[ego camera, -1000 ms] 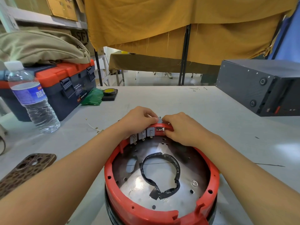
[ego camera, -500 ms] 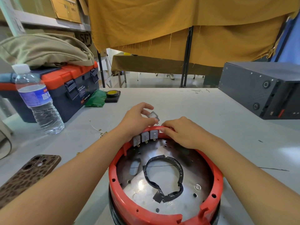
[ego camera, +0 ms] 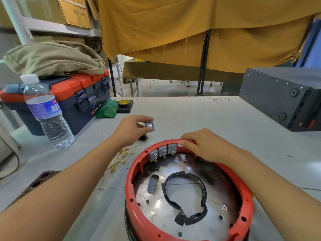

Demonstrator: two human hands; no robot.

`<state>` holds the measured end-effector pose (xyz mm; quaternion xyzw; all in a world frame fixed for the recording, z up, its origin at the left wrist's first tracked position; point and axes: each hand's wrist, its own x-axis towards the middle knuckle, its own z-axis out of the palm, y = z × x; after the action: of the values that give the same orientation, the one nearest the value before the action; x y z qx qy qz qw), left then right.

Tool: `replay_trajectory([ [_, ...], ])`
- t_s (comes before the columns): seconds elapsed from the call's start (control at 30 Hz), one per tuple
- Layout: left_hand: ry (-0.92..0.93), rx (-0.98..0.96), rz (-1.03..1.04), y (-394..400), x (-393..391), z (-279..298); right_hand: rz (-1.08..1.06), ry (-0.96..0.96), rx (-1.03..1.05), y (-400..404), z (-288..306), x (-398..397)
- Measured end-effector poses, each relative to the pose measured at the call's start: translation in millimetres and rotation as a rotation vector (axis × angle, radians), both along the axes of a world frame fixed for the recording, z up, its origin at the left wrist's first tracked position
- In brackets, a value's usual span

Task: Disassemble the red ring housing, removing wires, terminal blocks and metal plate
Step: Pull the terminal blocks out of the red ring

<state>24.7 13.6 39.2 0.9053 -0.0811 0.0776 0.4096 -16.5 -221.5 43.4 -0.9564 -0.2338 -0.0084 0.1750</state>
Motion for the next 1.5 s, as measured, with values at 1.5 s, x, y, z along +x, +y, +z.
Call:
replay_trajectory([
  [1.5, -0.037, 0.220, -0.154, -23, -11, 9, 0.029, -0.079, -0.032, 2, -4, 0],
])
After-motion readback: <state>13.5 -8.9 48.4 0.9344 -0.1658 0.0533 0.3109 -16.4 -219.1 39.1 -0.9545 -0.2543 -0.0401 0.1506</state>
